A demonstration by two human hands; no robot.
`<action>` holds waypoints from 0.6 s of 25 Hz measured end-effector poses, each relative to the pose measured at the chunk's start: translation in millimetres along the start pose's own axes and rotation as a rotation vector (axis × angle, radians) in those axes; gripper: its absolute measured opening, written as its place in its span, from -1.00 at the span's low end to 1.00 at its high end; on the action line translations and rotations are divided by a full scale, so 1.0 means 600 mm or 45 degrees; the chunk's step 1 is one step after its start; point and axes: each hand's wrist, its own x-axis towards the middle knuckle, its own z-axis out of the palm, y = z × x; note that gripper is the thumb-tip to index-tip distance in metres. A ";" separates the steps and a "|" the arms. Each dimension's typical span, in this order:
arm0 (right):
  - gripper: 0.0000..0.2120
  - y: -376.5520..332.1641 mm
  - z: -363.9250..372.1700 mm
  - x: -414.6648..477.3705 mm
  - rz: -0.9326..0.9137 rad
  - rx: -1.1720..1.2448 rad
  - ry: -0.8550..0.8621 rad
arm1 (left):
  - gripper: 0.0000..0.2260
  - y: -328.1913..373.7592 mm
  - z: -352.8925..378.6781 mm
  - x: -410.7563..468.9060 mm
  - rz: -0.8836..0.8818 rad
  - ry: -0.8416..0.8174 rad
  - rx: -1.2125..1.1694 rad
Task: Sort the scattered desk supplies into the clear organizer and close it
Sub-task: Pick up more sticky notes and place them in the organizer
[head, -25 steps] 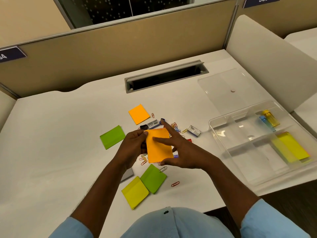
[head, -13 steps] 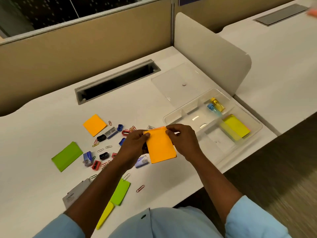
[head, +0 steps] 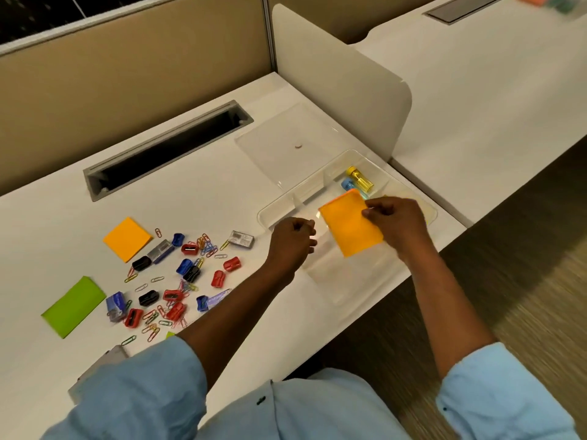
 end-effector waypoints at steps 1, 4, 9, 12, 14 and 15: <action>-0.77 0.005 -0.020 0.017 -0.005 -0.023 0.070 | -0.86 0.000 0.002 0.003 0.014 0.040 0.033; -0.80 0.024 -0.060 0.061 -0.010 -0.214 0.296 | -0.86 -0.008 -0.006 0.008 0.038 0.094 0.064; -0.79 0.043 -0.065 0.093 -0.032 -0.371 0.368 | -0.83 -0.017 -0.022 0.009 0.141 0.192 0.219; -0.78 0.054 -0.069 0.101 -0.031 -0.421 0.388 | -0.84 -0.017 -0.034 0.010 0.169 0.230 0.236; -0.78 0.062 -0.070 0.106 -0.008 -0.498 0.335 | -0.85 -0.019 -0.041 0.009 0.168 0.238 0.223; -0.78 0.066 -0.070 0.108 0.003 -0.533 0.293 | -0.85 -0.021 -0.043 0.009 0.162 0.241 0.208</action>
